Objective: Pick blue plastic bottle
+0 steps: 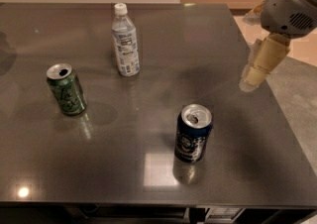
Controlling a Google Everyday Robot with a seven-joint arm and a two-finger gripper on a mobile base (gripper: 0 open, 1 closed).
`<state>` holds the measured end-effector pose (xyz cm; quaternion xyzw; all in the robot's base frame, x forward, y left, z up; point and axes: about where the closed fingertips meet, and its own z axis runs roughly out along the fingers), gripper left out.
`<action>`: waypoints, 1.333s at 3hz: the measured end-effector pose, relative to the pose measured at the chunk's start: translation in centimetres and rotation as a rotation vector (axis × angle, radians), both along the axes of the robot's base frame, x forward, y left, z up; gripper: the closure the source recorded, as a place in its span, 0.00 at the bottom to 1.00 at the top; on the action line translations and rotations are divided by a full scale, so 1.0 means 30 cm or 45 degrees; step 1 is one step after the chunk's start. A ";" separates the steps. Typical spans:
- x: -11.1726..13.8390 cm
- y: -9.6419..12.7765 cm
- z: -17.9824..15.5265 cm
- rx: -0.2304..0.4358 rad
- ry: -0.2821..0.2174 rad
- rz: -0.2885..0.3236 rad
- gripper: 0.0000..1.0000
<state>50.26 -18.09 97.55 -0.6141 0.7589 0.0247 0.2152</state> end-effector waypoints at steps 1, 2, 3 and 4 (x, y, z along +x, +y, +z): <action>0.097 0.054 -0.011 0.060 -0.011 0.023 0.00; 0.201 0.108 -0.028 0.134 -0.039 0.032 0.00; 0.297 0.181 -0.047 0.205 -0.057 0.045 0.00; 0.373 0.272 -0.056 0.294 -0.054 0.044 0.00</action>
Offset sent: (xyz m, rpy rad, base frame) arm 0.1000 0.0496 -0.0145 0.1788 -0.0594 0.0282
